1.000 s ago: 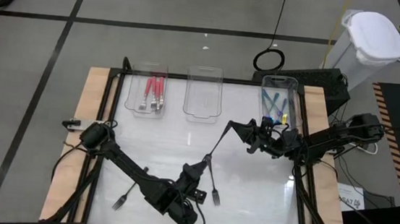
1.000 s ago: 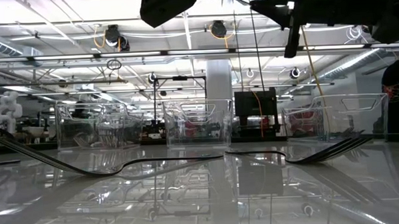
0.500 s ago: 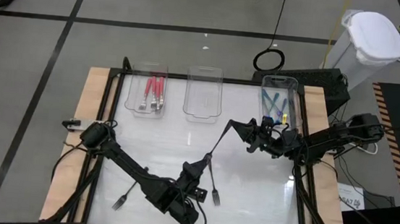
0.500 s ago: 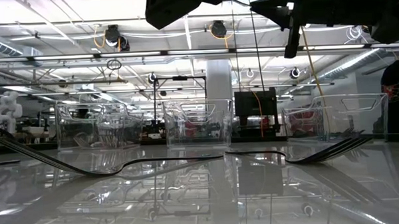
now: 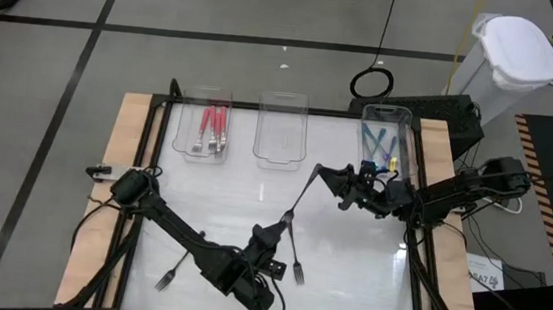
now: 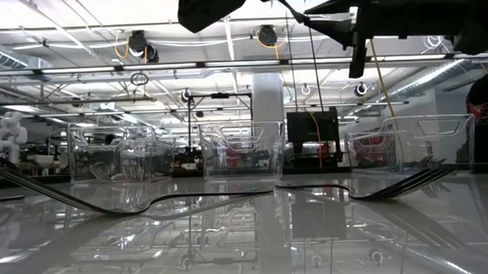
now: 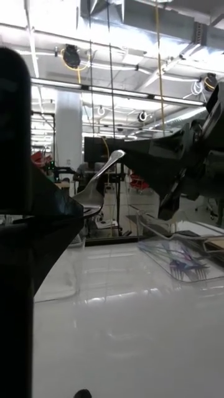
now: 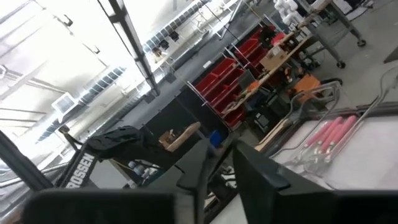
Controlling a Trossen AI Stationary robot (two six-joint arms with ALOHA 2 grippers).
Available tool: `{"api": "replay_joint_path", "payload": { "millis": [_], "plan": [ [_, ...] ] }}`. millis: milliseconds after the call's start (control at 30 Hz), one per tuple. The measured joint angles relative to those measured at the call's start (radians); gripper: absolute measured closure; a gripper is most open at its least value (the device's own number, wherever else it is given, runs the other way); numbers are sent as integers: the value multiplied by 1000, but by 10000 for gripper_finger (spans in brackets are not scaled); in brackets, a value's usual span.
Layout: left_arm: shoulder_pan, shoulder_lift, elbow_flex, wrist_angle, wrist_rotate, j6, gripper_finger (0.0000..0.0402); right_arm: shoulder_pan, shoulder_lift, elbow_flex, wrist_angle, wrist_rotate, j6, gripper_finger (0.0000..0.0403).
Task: Sort silverware by color (type)
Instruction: Put the black fork into the middle transparent bin
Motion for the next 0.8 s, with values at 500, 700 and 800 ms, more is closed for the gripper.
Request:
{"api": "replay_joint_path", "payload": {
  "millis": [500, 700, 800],
  "plan": [
    [4, 0, 0, -26, 0, 79, 399, 0, 14, 0, -8, 1, 137, 250],
    [13, 0, 0, -26, 1, 79, 400, -17, 82, 41, -6, 0, 167, 264],
    [14, 0, 0, -26, 1, 79, 400, -17, 112, 80, -7, -2, 145, 280]
  ]
}}
